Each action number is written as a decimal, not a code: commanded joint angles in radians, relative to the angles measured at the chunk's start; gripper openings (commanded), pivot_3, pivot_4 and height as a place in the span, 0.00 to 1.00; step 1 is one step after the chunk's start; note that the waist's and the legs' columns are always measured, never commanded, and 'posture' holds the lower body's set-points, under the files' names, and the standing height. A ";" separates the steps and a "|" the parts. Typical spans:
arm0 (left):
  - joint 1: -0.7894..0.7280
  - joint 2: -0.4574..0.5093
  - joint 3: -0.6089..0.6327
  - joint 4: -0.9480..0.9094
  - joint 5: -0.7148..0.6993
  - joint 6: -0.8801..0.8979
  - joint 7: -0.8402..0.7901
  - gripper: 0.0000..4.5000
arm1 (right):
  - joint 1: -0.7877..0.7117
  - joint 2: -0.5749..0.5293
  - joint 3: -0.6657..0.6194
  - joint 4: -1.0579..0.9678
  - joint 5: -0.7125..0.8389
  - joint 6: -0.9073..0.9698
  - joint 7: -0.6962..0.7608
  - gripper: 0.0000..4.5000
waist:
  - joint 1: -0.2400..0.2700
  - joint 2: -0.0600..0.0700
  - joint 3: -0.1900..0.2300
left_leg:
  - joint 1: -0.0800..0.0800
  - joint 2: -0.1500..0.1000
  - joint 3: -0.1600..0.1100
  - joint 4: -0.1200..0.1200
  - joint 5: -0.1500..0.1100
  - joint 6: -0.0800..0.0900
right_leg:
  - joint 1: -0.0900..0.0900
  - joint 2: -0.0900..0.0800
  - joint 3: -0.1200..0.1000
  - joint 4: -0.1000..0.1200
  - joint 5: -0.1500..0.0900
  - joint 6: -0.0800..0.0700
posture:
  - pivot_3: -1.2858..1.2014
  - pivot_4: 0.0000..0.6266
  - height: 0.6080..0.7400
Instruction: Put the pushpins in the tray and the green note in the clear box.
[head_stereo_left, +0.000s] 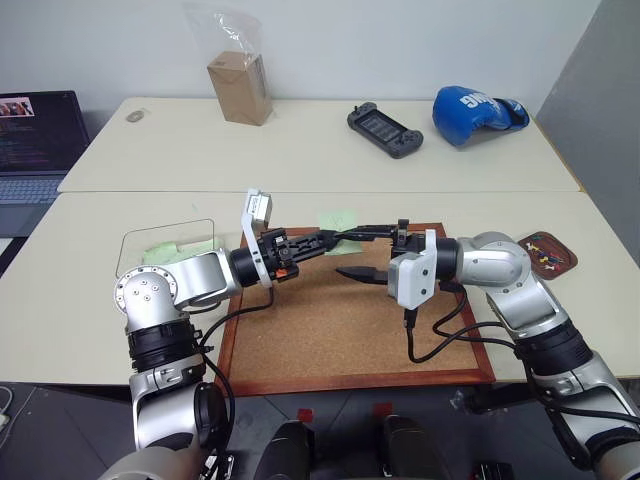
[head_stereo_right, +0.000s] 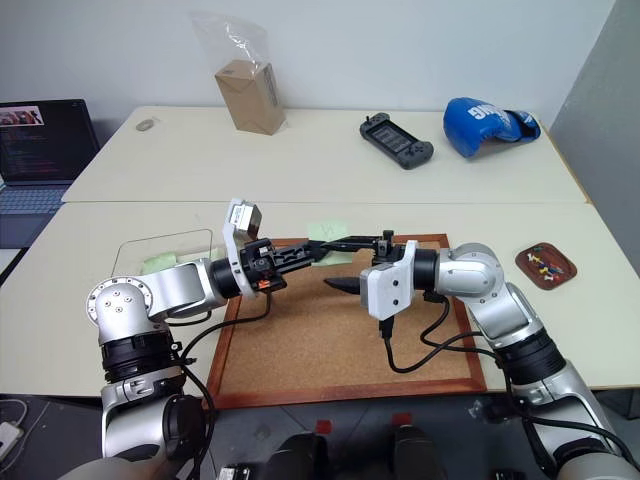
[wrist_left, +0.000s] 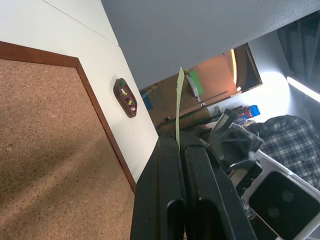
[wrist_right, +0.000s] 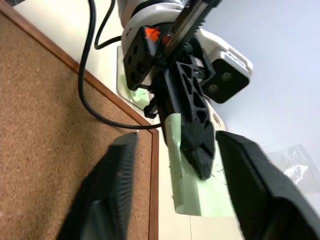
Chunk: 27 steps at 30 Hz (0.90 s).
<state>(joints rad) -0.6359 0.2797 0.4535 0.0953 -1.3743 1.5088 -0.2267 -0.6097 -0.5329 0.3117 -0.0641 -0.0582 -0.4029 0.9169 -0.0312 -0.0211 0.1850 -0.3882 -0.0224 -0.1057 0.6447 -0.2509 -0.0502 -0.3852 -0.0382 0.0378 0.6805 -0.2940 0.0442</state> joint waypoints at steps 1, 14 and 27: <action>-0.031 0.037 0.001 0.000 -0.020 -0.035 0.000 0.00 | 0.022 -0.014 -0.067 -0.102 0.068 0.096 -0.017 0.79 | 0.001 0.000 0.000 | 0.000 0.000 0.000 0.000 0.000 0.000 | 0.000 0.000 0.000 0.000 0.000 0.000 | 0.52 0.24 1.00; 0.037 0.291 0.068 -0.187 0.050 -0.193 -0.018 0.00 | 0.160 -0.027 -0.199 -0.415 0.516 0.781 -0.051 0.98 | -0.001 0.000 0.000 | -0.004 0.001 -0.002 -0.001 0.000 0.000 | -0.004 -0.002 0.001 0.000 0.000 0.000 | 0.52 0.24 1.00; 0.339 0.405 0.079 -0.316 0.590 -0.652 0.091 0.00 | 0.004 0.074 -0.215 -0.393 0.762 1.038 -0.109 0.98 | 0.006 0.000 0.000 | -0.006 0.000 -0.002 -0.002 -0.001 0.001 | -0.004 -0.002 0.001 -0.002 0.000 -0.001 | 0.52 0.24 1.00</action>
<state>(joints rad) -0.3027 0.6972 0.5366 -0.2024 -0.8437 0.9249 -0.1531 -0.5823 -0.4623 0.0965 -0.4531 0.7017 0.6518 0.7999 -0.0250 -0.0210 0.1851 -0.3943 -0.0229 -0.1074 0.6433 -0.2526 -0.0480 -0.3894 -0.0401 0.0393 0.6784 -0.2940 0.0435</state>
